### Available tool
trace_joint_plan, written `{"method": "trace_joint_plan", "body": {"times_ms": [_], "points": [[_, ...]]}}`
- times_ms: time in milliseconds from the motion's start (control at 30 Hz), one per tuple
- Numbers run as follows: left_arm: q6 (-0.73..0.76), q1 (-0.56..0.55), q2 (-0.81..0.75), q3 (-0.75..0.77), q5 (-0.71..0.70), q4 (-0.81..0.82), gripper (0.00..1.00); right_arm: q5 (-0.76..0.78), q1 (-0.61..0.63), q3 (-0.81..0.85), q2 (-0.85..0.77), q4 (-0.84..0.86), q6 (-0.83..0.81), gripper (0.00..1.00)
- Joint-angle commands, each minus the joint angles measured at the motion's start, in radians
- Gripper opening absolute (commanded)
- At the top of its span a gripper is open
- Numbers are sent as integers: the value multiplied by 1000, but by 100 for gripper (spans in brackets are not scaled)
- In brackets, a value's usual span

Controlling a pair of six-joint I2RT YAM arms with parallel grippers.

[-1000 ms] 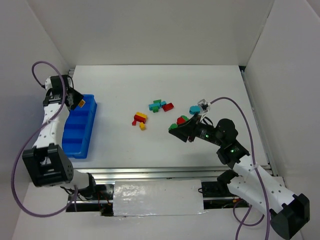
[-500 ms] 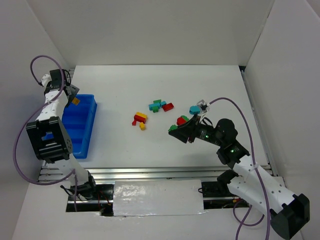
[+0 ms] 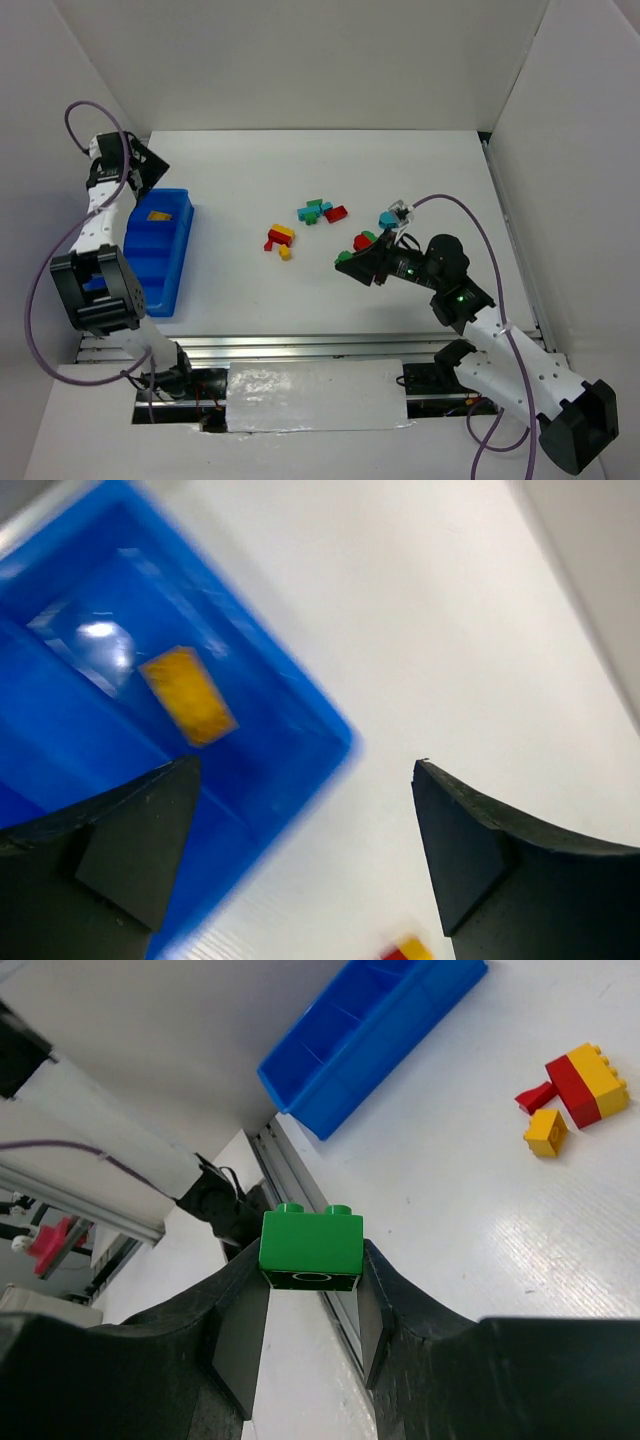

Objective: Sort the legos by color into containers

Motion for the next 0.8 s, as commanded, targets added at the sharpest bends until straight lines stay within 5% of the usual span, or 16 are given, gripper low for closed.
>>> {"method": "trace_joint_plan", "body": {"times_ms": [0,233,333,533,767], "points": [[176,-144,-203,55,169,72,99,17,0,31,27,1,9,0],[497,-524,-452,-48,845,133,99,-110,-5,109,51,-84,30,1],[645,-748,-631,-186,787,208,100,-231,-13,164,50,-130,69,2],[676,-904,-880,-517,830,608,100,-392,-20,206,1,-102,237,2],[831,-1125,-810,-525,715,622,100,-506,-19,237,16,-72,417,2]]}}
